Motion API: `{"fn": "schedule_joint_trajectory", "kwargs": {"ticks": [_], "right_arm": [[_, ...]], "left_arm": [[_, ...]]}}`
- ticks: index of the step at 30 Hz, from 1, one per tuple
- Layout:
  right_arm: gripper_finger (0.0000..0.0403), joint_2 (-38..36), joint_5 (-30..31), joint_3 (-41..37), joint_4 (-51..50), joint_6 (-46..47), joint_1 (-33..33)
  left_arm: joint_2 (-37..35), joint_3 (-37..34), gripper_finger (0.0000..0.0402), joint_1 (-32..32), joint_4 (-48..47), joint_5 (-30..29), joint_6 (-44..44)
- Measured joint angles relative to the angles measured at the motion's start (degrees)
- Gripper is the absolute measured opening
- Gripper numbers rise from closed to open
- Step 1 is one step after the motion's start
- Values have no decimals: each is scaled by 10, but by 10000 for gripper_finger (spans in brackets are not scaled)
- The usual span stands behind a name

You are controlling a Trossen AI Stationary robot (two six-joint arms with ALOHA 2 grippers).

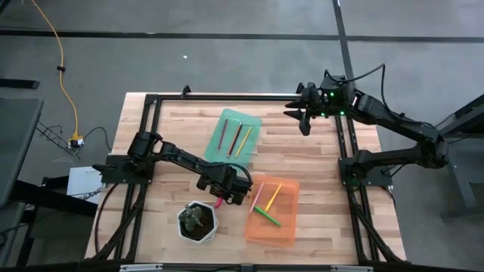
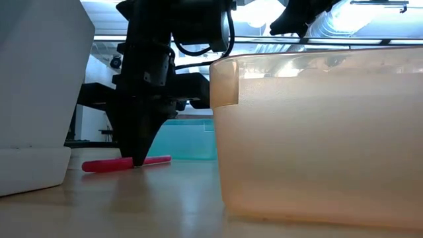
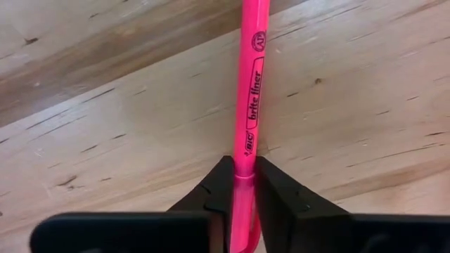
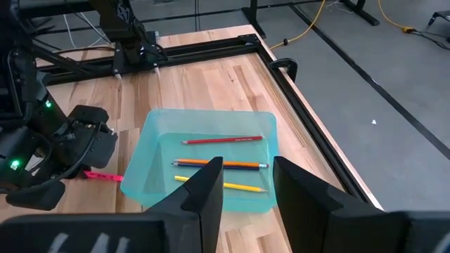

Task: Sort pens & pencils
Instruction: Put the pink pen into the orange bin

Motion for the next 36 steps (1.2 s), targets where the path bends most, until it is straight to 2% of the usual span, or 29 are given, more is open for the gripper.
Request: {"fn": "schedule_joint_trajectory", "kwargs": {"ticks": [9, 36], "right_arm": [[117, 0, 0, 0, 0, -1, 0], [117, 0, 0, 0, 0, 0, 0]], "left_arm": [[0, 0, 23, 0, 2, 2, 0], [0, 0, 36, 0, 5, 0, 0]]}}
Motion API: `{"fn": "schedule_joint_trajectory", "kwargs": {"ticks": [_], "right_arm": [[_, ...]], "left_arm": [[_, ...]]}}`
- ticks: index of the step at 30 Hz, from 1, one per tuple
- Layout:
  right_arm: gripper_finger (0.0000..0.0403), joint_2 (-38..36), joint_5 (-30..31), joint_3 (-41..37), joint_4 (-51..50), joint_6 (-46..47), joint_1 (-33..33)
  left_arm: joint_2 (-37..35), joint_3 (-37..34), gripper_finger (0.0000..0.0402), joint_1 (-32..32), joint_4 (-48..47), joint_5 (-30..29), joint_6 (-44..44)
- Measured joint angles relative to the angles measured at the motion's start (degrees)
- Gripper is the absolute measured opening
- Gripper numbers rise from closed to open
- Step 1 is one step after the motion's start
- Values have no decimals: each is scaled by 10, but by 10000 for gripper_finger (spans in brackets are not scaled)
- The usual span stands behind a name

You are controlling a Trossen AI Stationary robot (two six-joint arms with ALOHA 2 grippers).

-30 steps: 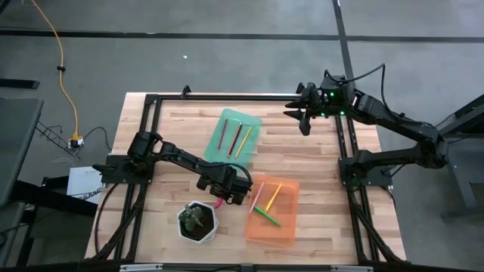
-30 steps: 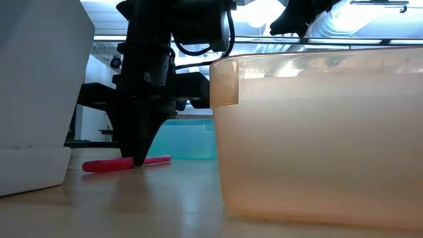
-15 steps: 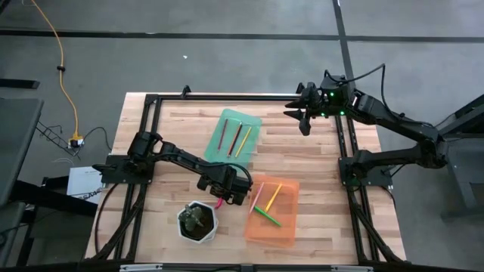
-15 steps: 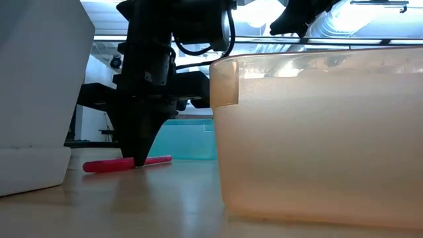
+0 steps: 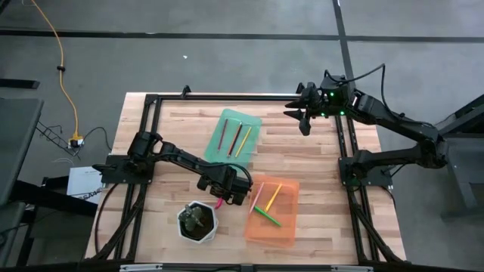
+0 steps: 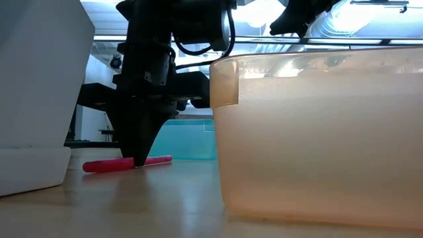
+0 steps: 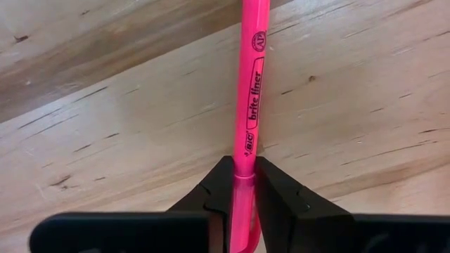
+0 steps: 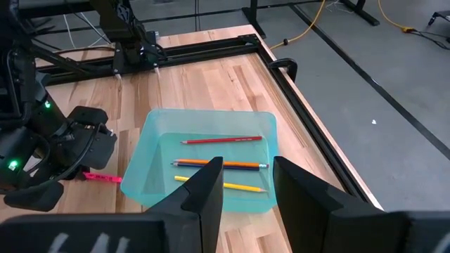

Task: Sort pens & pencils
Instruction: Put the pink pen into the orange bin

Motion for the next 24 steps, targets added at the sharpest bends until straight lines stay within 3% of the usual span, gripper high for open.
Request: {"fn": "schedule_joint_trajectory", "kwargs": {"ticks": [15, 24], "right_arm": [[117, 0, 0, 0, 0, 0, 0], [117, 0, 0, 0, 0, 0, 0]], "left_arm": [[1, 30, 37, 0, -30, -17, 16], [1, 89, 37, 0, -92, -43, 50]]}}
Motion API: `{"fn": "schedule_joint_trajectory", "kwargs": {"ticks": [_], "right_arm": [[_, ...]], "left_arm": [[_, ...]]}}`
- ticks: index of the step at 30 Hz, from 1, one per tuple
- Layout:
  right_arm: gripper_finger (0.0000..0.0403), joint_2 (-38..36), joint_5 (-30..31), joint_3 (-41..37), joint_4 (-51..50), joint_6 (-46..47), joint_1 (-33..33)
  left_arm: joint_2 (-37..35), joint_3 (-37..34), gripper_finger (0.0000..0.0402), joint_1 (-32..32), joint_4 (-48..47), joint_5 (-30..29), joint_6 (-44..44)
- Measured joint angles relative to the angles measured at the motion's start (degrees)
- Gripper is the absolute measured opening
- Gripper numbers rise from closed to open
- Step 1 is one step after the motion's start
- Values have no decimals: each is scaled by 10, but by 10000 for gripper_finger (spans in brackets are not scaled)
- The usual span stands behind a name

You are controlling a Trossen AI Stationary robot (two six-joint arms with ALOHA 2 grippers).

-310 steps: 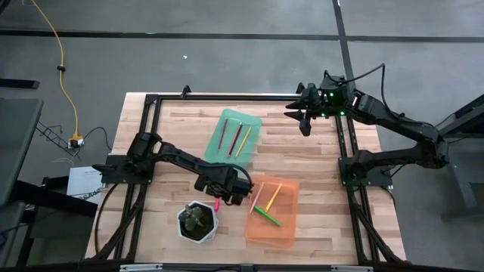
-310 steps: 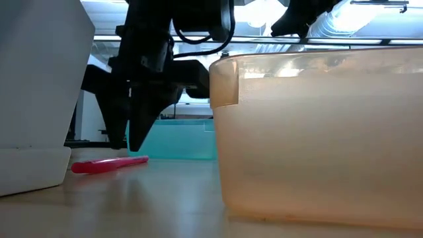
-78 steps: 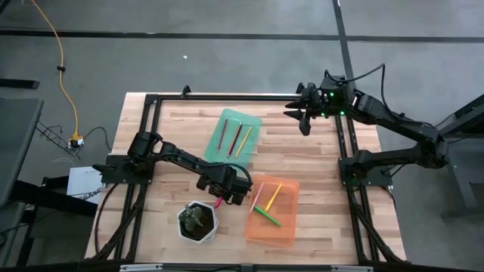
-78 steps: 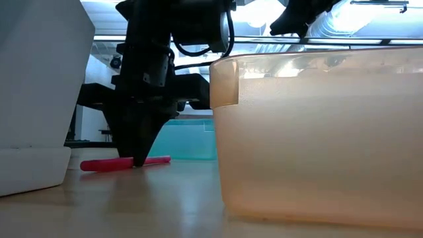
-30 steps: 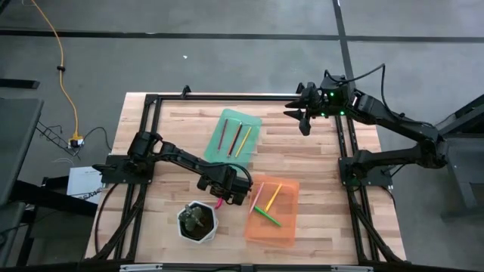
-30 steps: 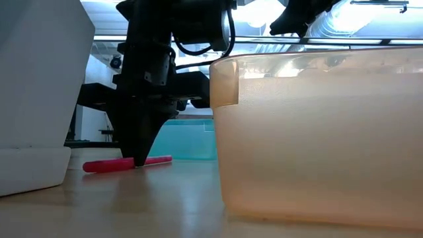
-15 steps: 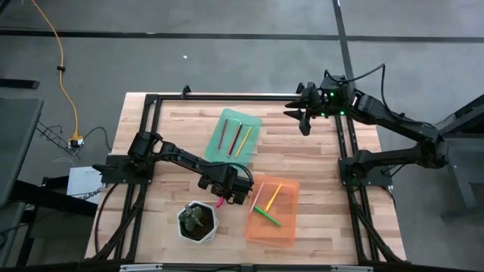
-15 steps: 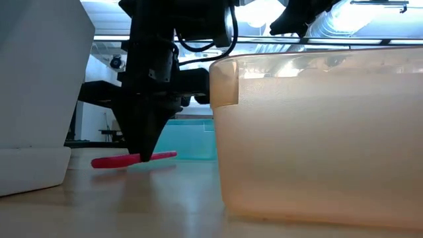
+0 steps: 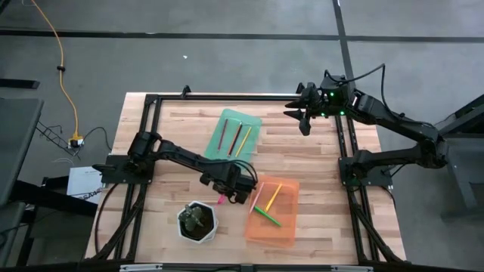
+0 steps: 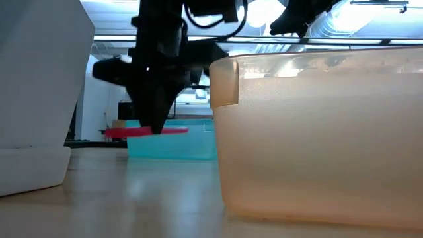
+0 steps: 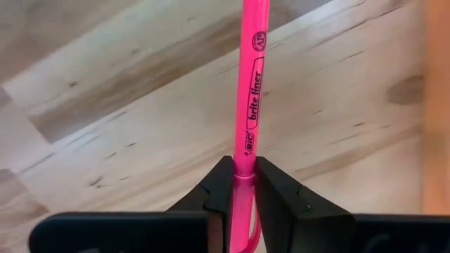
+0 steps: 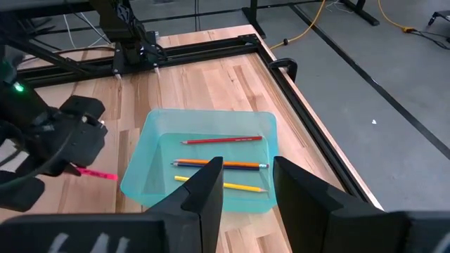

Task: Sort pens & pencils
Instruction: Put the pink pen into the orange bin

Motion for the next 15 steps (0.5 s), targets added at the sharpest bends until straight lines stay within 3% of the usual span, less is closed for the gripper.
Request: {"fn": "schedule_joint_trajectory", "kwargs": {"ticks": [15], "right_arm": [[117, 0, 0, 0, 0, 0, 0]], "left_arm": [[-1, 125, 37, 0, -47, -83, 40]]}}
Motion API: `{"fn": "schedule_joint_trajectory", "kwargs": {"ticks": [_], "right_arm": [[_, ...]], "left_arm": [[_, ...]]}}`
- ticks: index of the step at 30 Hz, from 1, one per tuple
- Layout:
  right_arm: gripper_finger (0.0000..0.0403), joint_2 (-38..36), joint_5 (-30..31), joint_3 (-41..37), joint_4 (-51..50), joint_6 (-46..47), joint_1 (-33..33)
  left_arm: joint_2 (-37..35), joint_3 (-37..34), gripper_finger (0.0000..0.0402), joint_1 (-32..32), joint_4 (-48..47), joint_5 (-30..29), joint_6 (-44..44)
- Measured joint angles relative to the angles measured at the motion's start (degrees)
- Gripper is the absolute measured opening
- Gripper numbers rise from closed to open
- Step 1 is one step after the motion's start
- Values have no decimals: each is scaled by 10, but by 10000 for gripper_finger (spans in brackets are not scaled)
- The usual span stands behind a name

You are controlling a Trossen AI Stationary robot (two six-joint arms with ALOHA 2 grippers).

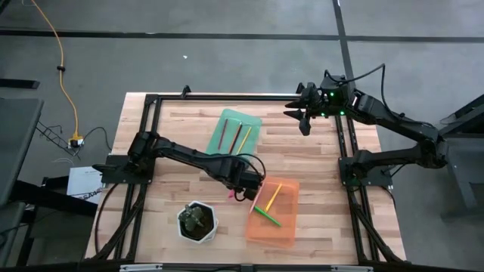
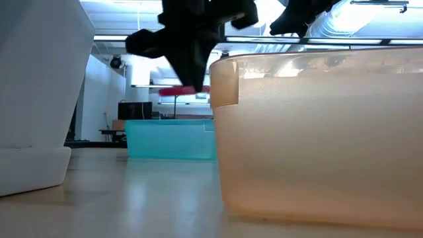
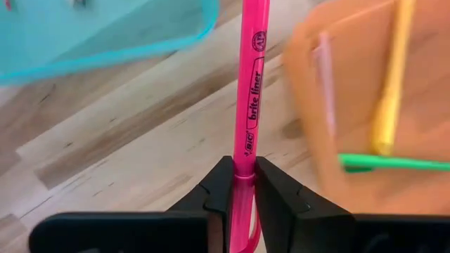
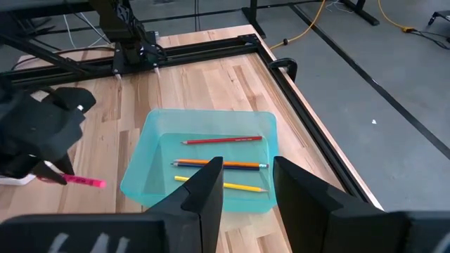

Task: Sort pens & pencils
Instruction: Put the pink pen into the orange bin

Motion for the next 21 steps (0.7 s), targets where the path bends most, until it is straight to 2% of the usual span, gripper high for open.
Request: {"fn": "schedule_joint_trajectory", "kwargs": {"ticks": [5, 12, 16, 21], "right_arm": [[117, 0, 0, 0, 0, 2, 0], [117, 0, 0, 0, 0, 4, 0], [117, 0, 0, 0, 0, 9, 0], [117, 0, 0, 0, 0, 9, 0]], "left_arm": [[0, 24, 37, 0, 22, -14, 9], [0, 29, 37, 0, 133, -15, 37], [0, 29, 37, 0, 166, -14, 50], [0, 29, 37, 0, 196, 29, 72]]}}
